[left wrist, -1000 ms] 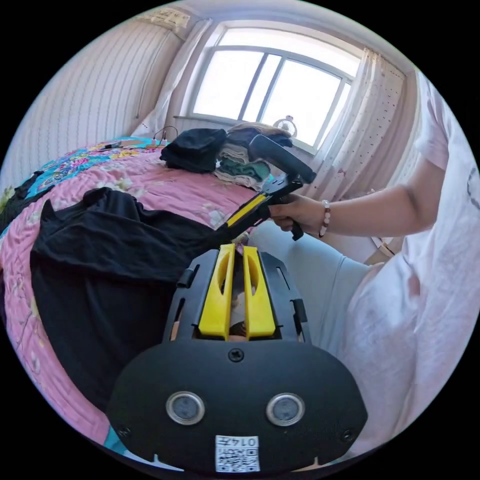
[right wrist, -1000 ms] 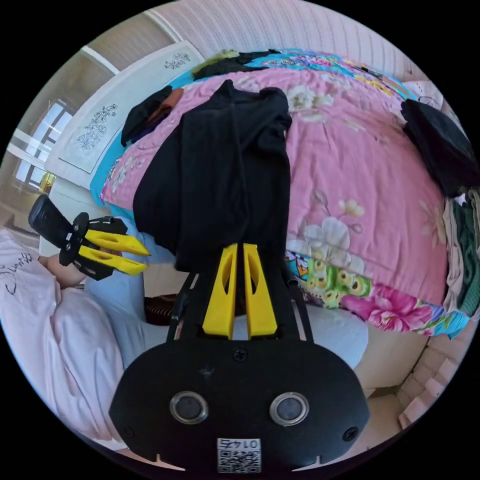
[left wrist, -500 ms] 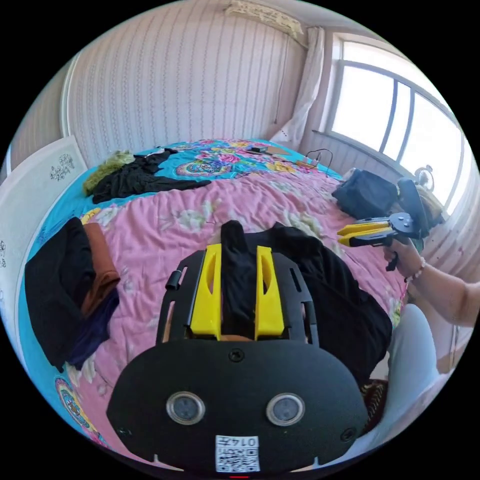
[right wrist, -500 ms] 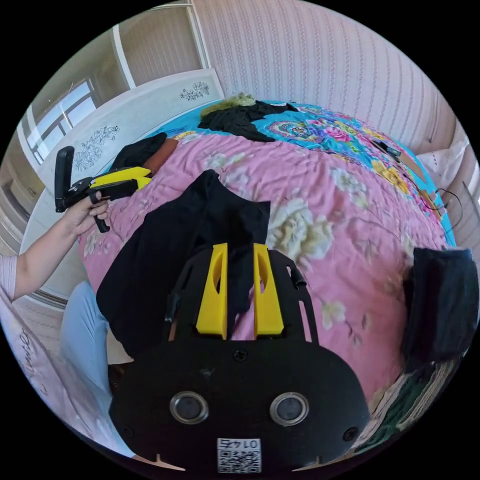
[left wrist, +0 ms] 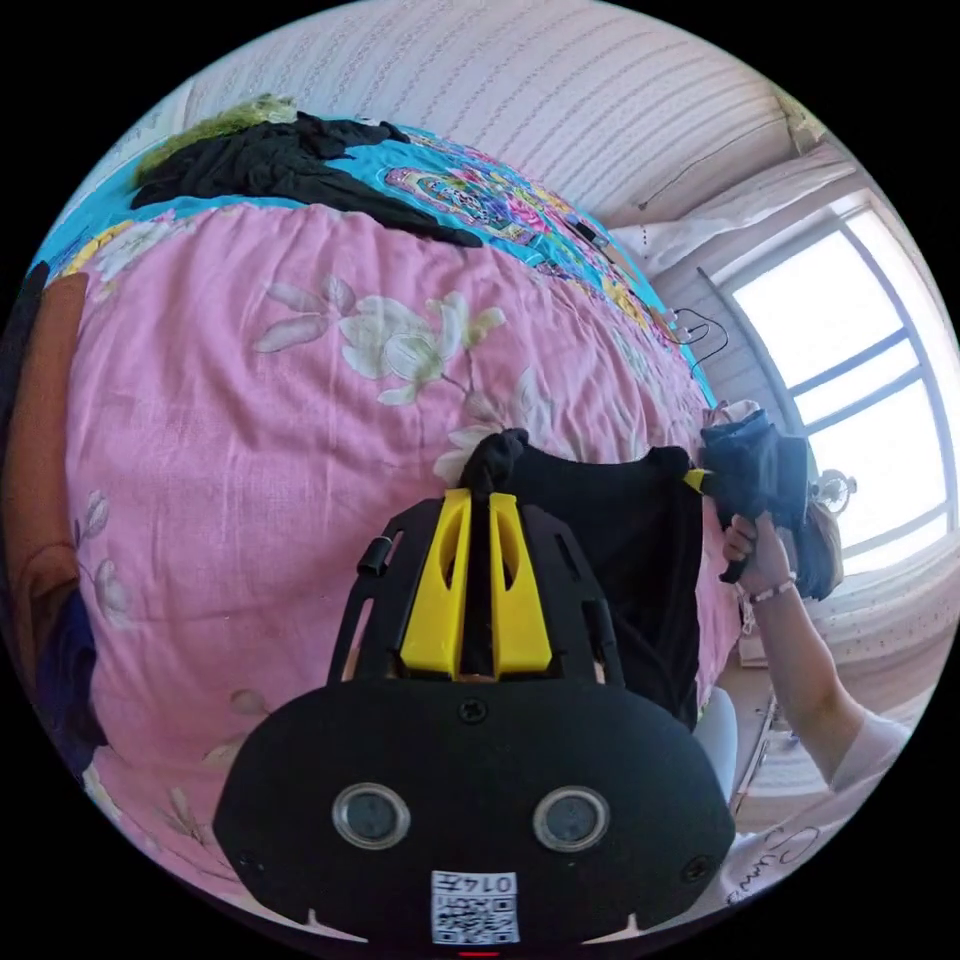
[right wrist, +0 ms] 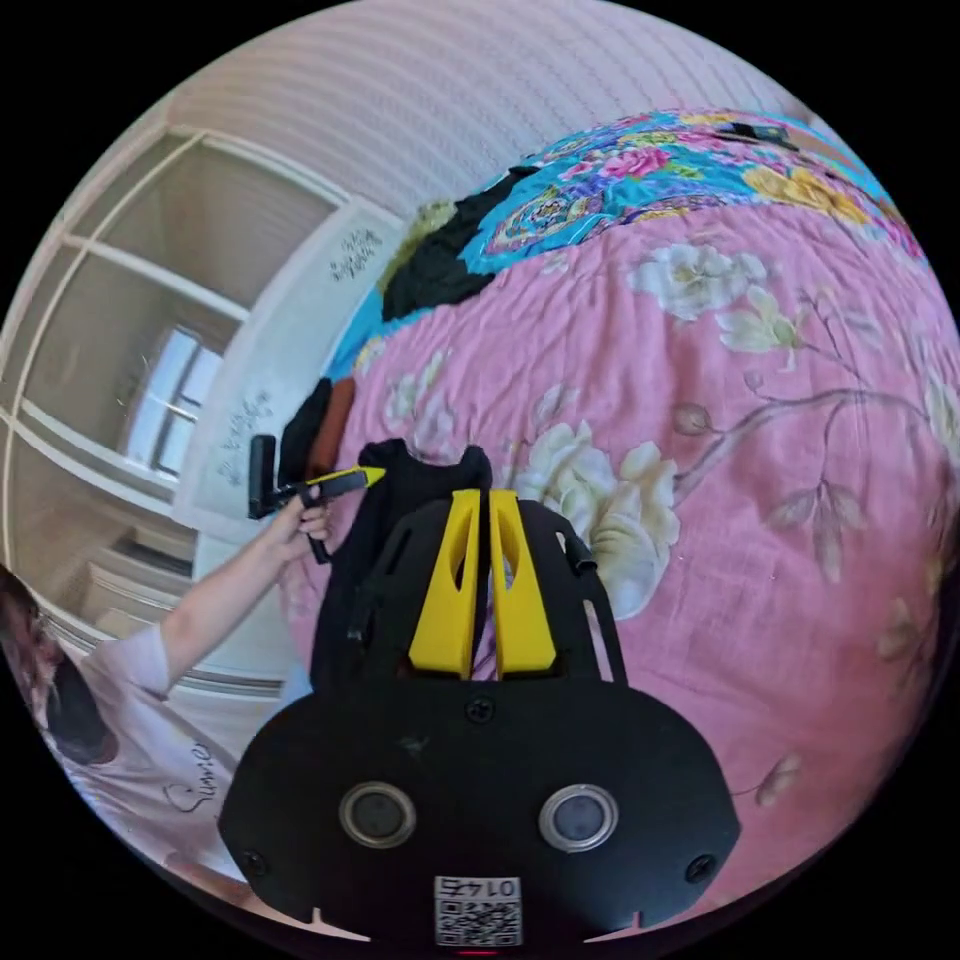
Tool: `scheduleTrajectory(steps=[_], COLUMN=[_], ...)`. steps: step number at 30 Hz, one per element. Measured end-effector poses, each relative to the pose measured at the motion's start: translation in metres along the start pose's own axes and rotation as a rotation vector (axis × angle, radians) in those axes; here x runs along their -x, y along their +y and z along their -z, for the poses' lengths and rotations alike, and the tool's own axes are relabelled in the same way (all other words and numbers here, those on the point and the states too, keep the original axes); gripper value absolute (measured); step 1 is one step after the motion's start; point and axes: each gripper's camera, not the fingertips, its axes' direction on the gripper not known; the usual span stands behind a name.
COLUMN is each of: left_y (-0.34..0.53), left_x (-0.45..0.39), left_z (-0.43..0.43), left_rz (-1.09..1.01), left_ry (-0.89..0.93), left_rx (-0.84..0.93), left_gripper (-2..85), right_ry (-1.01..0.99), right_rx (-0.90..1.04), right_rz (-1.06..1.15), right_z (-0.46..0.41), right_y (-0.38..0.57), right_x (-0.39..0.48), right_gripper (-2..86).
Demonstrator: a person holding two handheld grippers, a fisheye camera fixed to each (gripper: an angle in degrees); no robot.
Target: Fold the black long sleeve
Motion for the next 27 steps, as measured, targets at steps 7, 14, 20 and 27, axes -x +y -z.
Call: scheduleTrajectory(steps=[7, 14, 20, 27], left_y=[-0.021, -0.020, 0.100, 0.304], left_x=[-0.009, -0.083, -0.065, -0.019], left_z=[0.058, 0.167, 0.135, 0.052], left_rz=[-0.067, -0.343, -0.414, -0.229], left_ry=[0.042, 0.030, 0.078, 0.016], left_rx=[-0.130, -0.364, -0.164, 0.178], left_gripper=[-0.5, -0.6, -0.5, -0.6], right_ry=[-0.184, -0.210, -0.186, 0.050], right_rx=[-0.094, -0.221, 0.047, 0.529], right_rz=[0.022, 0.223, 0.358, 0.133], right_z=[0.066, 0.149, 0.100, 0.000], right_y=[-0.025, -0.054, 0.051, 0.235], right_x=[0.006, 0.081, 0.103, 0.075], right_gripper=[0.1, 0.3, 0.4, 0.6])
